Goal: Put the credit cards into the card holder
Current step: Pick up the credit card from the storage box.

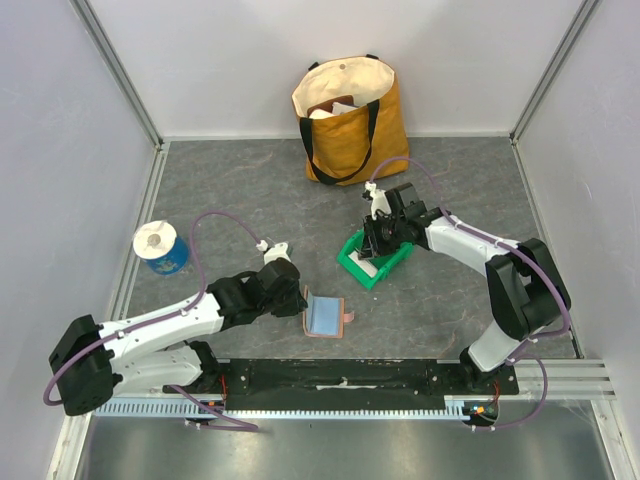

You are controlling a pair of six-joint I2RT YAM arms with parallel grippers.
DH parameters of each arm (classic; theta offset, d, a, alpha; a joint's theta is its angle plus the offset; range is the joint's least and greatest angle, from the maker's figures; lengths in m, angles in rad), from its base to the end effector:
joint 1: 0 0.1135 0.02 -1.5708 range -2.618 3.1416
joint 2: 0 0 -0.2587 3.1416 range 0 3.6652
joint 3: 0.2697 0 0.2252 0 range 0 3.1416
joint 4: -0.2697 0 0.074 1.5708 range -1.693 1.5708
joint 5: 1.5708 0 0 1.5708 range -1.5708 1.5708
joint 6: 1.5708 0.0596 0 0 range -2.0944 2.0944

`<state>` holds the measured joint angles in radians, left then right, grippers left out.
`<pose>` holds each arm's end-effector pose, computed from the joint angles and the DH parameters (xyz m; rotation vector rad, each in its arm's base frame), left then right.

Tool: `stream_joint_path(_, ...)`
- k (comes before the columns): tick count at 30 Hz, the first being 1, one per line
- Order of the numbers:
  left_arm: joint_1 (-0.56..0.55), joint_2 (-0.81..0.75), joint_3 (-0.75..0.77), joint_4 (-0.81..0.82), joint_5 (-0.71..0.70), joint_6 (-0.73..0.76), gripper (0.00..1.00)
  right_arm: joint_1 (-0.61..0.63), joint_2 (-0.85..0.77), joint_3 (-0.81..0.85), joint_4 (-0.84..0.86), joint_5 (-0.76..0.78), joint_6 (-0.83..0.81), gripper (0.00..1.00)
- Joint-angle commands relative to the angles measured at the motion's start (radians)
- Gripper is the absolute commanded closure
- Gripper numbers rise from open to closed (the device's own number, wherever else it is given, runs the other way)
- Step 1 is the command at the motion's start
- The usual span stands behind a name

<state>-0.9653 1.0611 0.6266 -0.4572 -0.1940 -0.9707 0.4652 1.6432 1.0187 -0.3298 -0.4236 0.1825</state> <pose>0.1228 -0.1572 0.1993 -0.0941 2.5377 -0.5985 0.2787 0.1673 0.1886 -0.5383 2.5293 0.7873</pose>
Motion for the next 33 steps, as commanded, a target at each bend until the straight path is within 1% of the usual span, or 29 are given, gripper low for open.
stream_joint_path(1, 0.004, 0.017, 0.002, 0.038, 0.01, -0.005, 0.98, -0.01, -0.011, 0.05, 0.015, -0.04, 0.002, 0.76)
stream_joint_path(8, 0.007, 0.031, 0.001, 0.048, 0.021, -0.005, 0.98, -0.022, -0.017, 0.055, 0.018, -0.037, 0.0, 0.78)
stream_joint_path(10, 0.005, 0.034, -0.001, 0.049, 0.021, -0.005, 0.98, -0.025, -0.02, 0.061, 0.017, -0.005, 0.002, 0.83)
stream_joint_path(12, 0.005, 0.033, -0.002, 0.049, 0.021, -0.005, 0.98, -0.026, -0.025, 0.066, 0.015, 0.043, 0.003, 0.91)
stream_joint_path(13, 0.005, 0.033, -0.002, 0.049, 0.022, -0.005, 0.98, -0.025, -0.022, 0.067, 0.015, 0.071, 0.002, 0.94)
stream_joint_path(17, 0.005, 0.028, -0.011, 0.051, 0.022, -0.006, 0.98, -0.022, -0.005, 0.063, 0.017, 0.146, 0.014, 1.0)
stream_joint_path(19, 0.007, 0.022, -0.018, 0.052, 0.022, -0.008, 0.98, -0.011, -0.006, 0.058, 0.02, 0.213, 0.021, 1.0)
stream_joint_path(23, 0.008, 0.013, -0.022, 0.054, 0.021, -0.006, 0.98, 0.016, 0.001, 0.04, 0.026, 0.269, 0.023, 1.0)
stream_joint_path(25, 0.008, 0.01, -0.025, 0.054, 0.019, -0.006, 0.98, 0.045, 0.004, 0.032, 0.022, 0.324, 0.021, 1.0)
stream_joint_path(29, 0.011, 0.008, -0.033, 0.054, 0.021, -0.008, 0.98, 0.093, 0.007, 0.011, 0.021, 0.414, 0.029, 0.95)
stream_joint_path(33, 0.013, 0.003, -0.036, 0.055, 0.021, -0.008, 0.98, 0.108, 0.015, -0.006, 0.02, 0.442, 0.028, 0.91)
